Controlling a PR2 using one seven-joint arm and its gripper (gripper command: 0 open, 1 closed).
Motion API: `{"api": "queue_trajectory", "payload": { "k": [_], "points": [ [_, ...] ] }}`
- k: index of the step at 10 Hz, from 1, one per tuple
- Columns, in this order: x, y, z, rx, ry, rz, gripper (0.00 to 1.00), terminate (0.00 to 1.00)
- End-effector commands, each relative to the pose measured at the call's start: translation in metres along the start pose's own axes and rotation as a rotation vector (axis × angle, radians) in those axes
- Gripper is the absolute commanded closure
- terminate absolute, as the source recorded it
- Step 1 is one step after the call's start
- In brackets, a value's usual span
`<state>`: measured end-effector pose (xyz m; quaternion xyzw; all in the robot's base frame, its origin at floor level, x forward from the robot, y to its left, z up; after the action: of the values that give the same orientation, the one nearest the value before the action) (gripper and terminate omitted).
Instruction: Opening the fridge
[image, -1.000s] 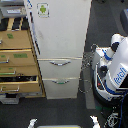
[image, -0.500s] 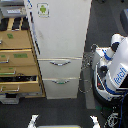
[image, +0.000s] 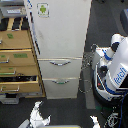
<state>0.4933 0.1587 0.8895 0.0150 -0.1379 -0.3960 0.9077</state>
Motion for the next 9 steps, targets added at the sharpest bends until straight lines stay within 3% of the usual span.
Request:
{"api": "queue_trajectory", "payload": {
  "k": [1, 6, 9],
  "points": [
    [0.078, 0.061, 0.023, 0.09, -0.008, 0.003, 0.0, 0.0],
    [0.125, 0.142, 0.053, 0.069, 0.042, 0.272, 0.0, 0.0],
    [0.131, 0.215, 0.061, 0.123, 0.153, 0.582, 0.0, 0.0]
  ]
}}
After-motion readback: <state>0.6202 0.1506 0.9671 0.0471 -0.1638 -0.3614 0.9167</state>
